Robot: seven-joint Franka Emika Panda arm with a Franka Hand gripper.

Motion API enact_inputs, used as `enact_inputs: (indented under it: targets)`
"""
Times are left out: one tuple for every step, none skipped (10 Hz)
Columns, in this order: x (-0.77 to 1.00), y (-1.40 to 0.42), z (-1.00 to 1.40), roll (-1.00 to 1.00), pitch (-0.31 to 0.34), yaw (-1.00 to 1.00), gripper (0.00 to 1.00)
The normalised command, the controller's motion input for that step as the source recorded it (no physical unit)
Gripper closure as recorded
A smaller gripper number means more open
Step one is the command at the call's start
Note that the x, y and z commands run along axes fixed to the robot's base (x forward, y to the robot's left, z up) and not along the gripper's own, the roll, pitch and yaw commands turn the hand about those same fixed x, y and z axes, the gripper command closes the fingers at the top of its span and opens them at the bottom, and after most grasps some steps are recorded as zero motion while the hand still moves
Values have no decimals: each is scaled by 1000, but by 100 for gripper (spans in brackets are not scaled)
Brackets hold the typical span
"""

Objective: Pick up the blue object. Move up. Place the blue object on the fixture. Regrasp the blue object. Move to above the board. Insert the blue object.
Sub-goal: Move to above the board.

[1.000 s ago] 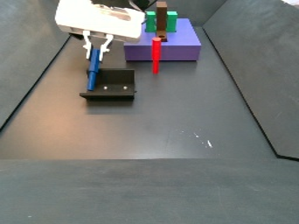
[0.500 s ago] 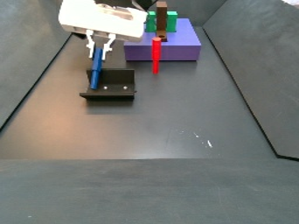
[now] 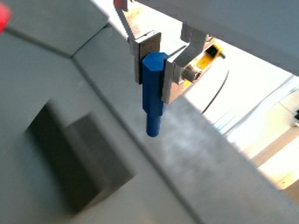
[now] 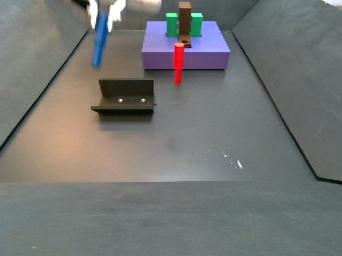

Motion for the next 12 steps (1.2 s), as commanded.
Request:
enact_inputs:
  targets:
    - [-25,-10,1400,20,64,20,100]
    - [-28,-15,1400,22,62,26,100]
    - [-22,0,1400,-14,52,26,100]
    - [-4,-8,714,-5,50,36,100]
    - [21,-19,252,11,56,43,100]
    - [-1240,-1400,298,-1000,227,-162,100]
    - [-1257,-1400,282,-1000,222,-161,100]
    - [-1348,-1400,312,-1000,204,-145,100]
    - [-1400,-1396,279,-1000,207,-133,100]
    - [-1369,-1400,306,-1000,225,-112,100]
    - [-946,-951,208,-1000,229,-103,100]
    - [-310,-261,44,-1000,233,-72,100]
